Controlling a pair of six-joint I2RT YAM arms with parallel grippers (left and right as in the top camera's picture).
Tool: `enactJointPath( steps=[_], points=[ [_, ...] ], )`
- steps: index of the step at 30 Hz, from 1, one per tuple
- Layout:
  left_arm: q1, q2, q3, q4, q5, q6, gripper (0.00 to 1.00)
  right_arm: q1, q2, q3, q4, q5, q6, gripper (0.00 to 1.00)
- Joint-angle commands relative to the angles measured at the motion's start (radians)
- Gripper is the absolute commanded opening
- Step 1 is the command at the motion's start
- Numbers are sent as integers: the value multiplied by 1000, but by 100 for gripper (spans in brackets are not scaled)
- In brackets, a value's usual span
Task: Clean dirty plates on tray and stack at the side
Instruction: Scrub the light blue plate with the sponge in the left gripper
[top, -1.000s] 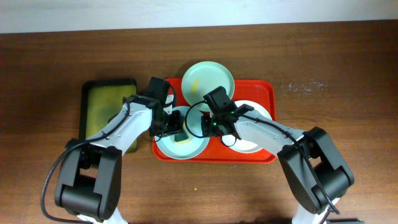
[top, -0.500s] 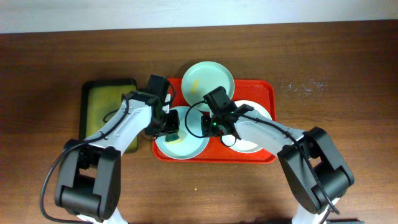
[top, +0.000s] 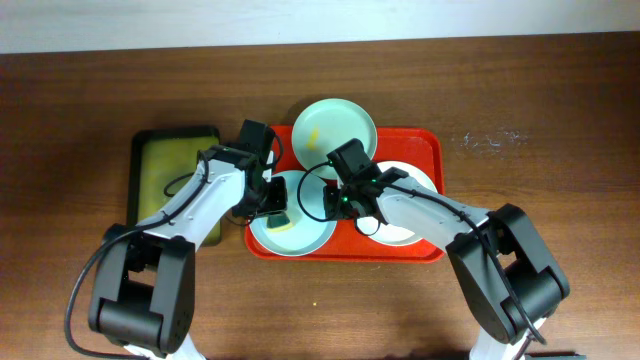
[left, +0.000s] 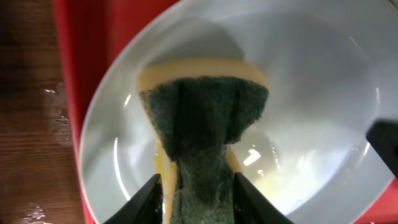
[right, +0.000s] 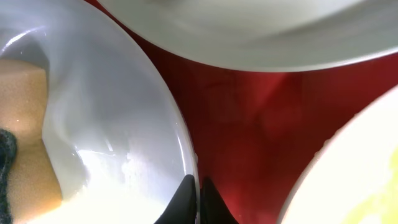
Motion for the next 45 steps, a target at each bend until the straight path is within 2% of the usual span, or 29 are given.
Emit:
enactJointPath(
  steps=[1,3,5,8,11,13,14,16,19,20,25,29,32,35,38,40,42,45],
  points=[
    [-7,34,2,19,-49,-7,30,3,16,-3,3,2,-10,4],
    [-7,55,2,27,-46,-45,27,3,16,-3,3,2,-10,4],
    [-7,61,2,27,-21,-48,13,3,16,-3,3,2,-10,4],
    [-6,61,3,27,-23,-47,0,3,16,-3,3,2,-10,4],
    [1,61,6,5,-165,-57,0,3,16,-3,0,1,-10,4],
    [24,61,31,-58,-285,-130,0,3,16,-3,-1,2,-10,4],
    [35,59,50,-82,-283,-131,0,3,16,-3,0,2,-10,4],
    [42,59,101,-106,-203,-129,0,3,16,-3,3,2,-10,4],
    [18,60,116,-32,56,-103,0,3,16,-3,3,2,-10,4],
    [6,60,116,-23,86,-103,0,3,16,-3,3,2,-10,4],
    [-80,93,96,6,77,-117,0,3,16,-3,3,2,-10,4],
    [-89,173,96,21,69,-141,0,3,16,-3,3,2,-10,4],
    [-86,203,96,-7,-74,-141,0,3,16,-3,3,2,-10,4],
    [-75,188,105,-79,-307,-142,0,3,16,-3,3,2,-10,4],
    [-55,151,125,-140,-434,-145,0,3,16,-3,3,3,-10,4],
    [-47,121,138,-151,-422,-145,0,3,16,-3,3,5,-10,4],
    [-49,86,144,-150,-348,-145,0,3,16,-3,3,5,-10,4],
    [-60,74,133,-124,-73,-144,0,3,16,-3,3,5,-10,4]
  ],
)
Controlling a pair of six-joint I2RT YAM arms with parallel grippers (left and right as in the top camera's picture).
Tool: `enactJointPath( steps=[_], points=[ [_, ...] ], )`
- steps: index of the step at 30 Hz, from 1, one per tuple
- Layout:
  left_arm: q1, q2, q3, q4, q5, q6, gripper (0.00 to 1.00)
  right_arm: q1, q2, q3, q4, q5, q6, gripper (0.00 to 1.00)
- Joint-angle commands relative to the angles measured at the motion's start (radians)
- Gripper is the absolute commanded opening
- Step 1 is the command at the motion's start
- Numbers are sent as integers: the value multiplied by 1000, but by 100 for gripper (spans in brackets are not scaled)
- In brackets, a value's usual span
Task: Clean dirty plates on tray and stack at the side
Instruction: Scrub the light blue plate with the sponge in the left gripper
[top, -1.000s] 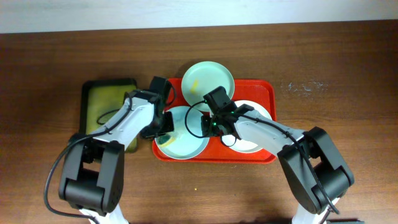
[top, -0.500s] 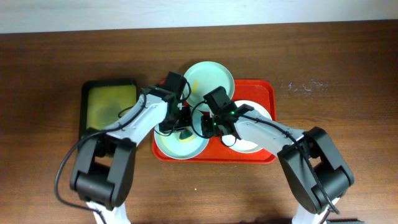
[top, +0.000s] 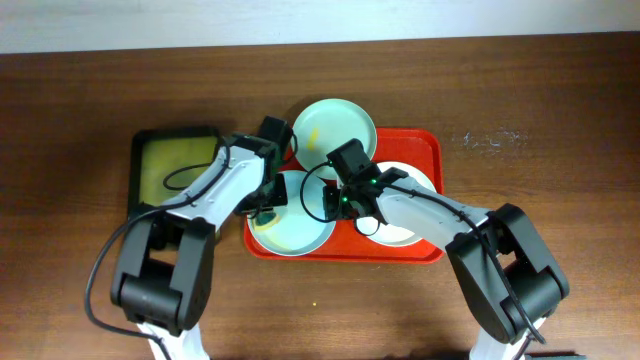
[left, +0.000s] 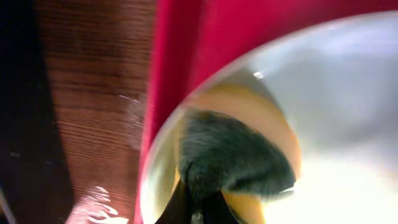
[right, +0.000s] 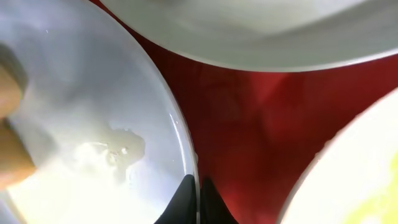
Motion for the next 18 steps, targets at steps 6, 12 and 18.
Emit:
enactJointPath(
  steps=[6,12,18],
  points=[
    [-93,-42,-113,100,305,-12,0,3,15,-3,2,10,-11,4],
    [-95,-42,-127,64,22,-13,0,3,15,-3,0,10,-11,4],
    [-38,-60,-77,-53,-188,-92,0,3,15,-3,0,10,-11,4]
  ],
)
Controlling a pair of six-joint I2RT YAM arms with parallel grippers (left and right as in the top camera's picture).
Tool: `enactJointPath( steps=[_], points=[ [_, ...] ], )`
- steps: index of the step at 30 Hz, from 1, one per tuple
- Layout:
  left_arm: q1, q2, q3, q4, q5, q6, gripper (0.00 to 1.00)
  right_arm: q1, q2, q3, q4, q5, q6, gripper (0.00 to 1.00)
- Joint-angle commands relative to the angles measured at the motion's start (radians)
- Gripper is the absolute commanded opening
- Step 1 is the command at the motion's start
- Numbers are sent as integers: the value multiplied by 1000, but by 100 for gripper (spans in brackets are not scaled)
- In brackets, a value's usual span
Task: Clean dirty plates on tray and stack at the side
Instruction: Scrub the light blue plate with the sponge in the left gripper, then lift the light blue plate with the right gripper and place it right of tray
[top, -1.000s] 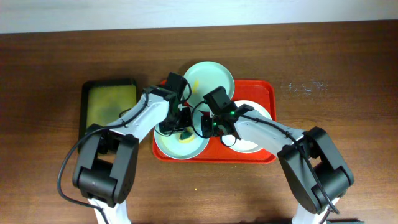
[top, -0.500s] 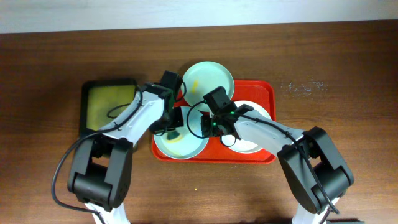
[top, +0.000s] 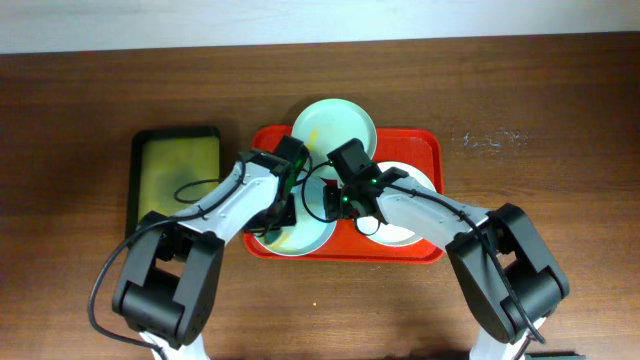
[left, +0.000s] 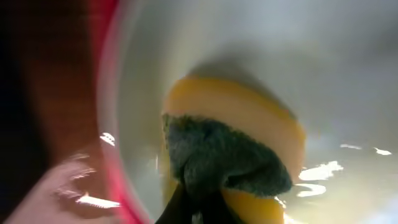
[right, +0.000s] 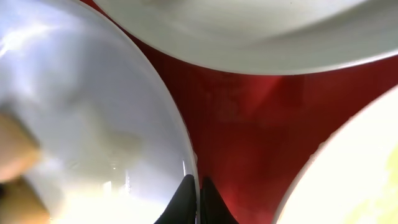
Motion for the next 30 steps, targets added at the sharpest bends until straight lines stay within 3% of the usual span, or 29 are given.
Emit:
enactJointPath(
  steps=[1,9,13,19,21,26,30],
  points=[
    [45,-26,30,-20,-138,-42,0,4,14,-3,-1,5,-10,4],
    [48,-128,85,5,-7,-41,0,7,2,30,-24,2,-42,4],
    [98,-254,99,5,47,-41,0,9,-56,141,-163,51,-131,4],
    [337,-392,99,0,45,4,0,137,-100,410,-495,587,-201,4],
    [403,-386,88,0,45,12,0,190,-100,461,-533,741,-212,4],
    [515,-381,67,2,45,12,0,351,-100,507,-544,1094,-489,4],
    [530,-381,67,1,45,12,0,445,-100,507,-536,1407,-694,4]
  ],
)
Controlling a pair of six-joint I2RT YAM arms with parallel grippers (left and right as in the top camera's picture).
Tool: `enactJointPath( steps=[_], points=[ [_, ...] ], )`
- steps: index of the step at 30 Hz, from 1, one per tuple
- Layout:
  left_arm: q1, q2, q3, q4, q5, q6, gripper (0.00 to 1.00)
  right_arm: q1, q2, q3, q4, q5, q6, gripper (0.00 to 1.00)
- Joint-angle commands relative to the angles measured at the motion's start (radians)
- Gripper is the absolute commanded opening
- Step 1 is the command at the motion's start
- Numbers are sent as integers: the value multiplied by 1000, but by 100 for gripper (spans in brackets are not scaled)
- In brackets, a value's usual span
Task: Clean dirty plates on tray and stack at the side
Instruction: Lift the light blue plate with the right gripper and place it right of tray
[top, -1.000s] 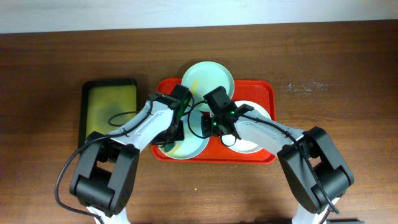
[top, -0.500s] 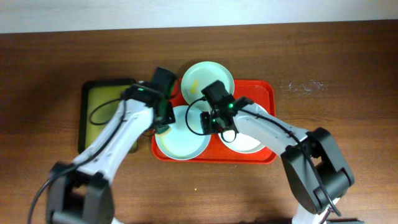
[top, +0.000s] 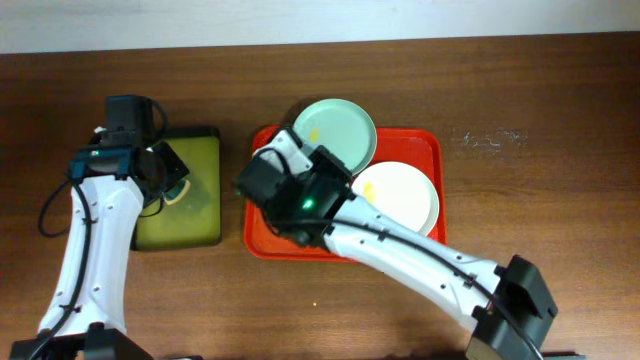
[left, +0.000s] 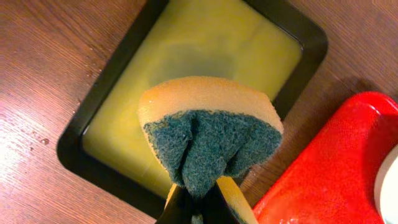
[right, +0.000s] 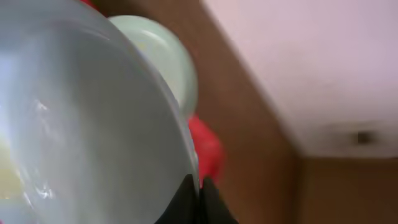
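My right gripper (right: 199, 186) is shut on the rim of a white plate (right: 81, 124), holding it lifted and tilted above the left half of the red tray (top: 420, 250). In the overhead view that plate (top: 276, 150) shows only as a pale edge beside the right wrist. A pale green plate (top: 335, 125) with yellow smears rests on the tray's far rim. Another white plate (top: 397, 195) lies at the tray's right. My left gripper (left: 198, 200) is shut on a yellow-and-green sponge (left: 208, 130), which hangs over the black pan of yellow liquid (top: 180, 200).
The black pan (left: 186, 74) stands left of the red tray (left: 323, 162), with a strip of wet wooden table (top: 530, 100) between them. The right arm stretches across the tray's front part.
The left gripper with the sponge was in the white plate on the tray and is now over the black pan. The right gripper has lifted and tilted that plate off the tray.
The right gripper pinched the rim of the white plate on the tray while the left gripper pressed the sponge at differing spots inside it. Now the sponge is over the pan and the plate is raised on edge in the right gripper.
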Motion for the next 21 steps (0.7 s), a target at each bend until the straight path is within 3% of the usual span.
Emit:
enactJointPath(
  steps=[1,9,14,16,19,21],
  points=[
    [4,2,-8,2,3,21,0,61,-26,21,11,348,-187,4],
    [4,2,-8,0,3,21,0,121,-26,21,127,534,-478,4],
    [4,2,-8,0,3,21,0,127,-26,21,149,525,-509,4],
    [4,2,-8,2,3,21,0,127,-26,21,169,468,-452,4],
    [4,2,-8,-3,4,21,0,90,-23,10,96,146,-134,4],
    [4,2,-8,-9,5,21,0,29,3,-18,42,70,-112,4]
  ],
)
